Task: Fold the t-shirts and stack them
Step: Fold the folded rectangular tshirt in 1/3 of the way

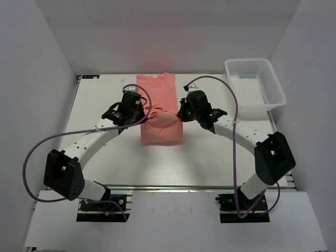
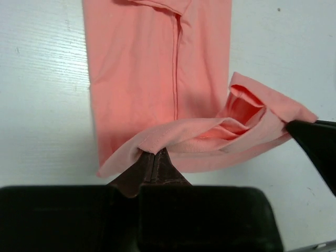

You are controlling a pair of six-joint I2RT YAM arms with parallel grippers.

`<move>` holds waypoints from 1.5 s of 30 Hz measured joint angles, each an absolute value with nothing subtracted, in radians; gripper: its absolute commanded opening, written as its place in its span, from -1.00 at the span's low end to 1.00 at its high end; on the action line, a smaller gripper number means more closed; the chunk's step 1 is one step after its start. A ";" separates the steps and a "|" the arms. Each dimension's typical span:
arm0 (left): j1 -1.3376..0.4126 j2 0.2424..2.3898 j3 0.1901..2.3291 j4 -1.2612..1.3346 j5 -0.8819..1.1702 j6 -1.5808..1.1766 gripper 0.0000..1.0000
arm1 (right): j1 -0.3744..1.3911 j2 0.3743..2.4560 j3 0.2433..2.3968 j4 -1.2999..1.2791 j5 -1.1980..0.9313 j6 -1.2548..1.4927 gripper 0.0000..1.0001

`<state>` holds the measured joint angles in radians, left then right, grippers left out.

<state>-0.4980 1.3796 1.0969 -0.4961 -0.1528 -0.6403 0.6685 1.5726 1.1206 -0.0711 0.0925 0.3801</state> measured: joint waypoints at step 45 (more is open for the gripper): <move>-0.274 2.009 1.538 -0.501 -0.046 -0.509 0.80 | 0.468 2.155 1.693 -0.177 -0.266 0.281 0.67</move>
<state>-0.2737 2.0090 1.5375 -0.5007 -0.0463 -0.5087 0.4679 2.1551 1.6932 -0.1772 -0.2665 0.2806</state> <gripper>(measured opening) 0.797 0.602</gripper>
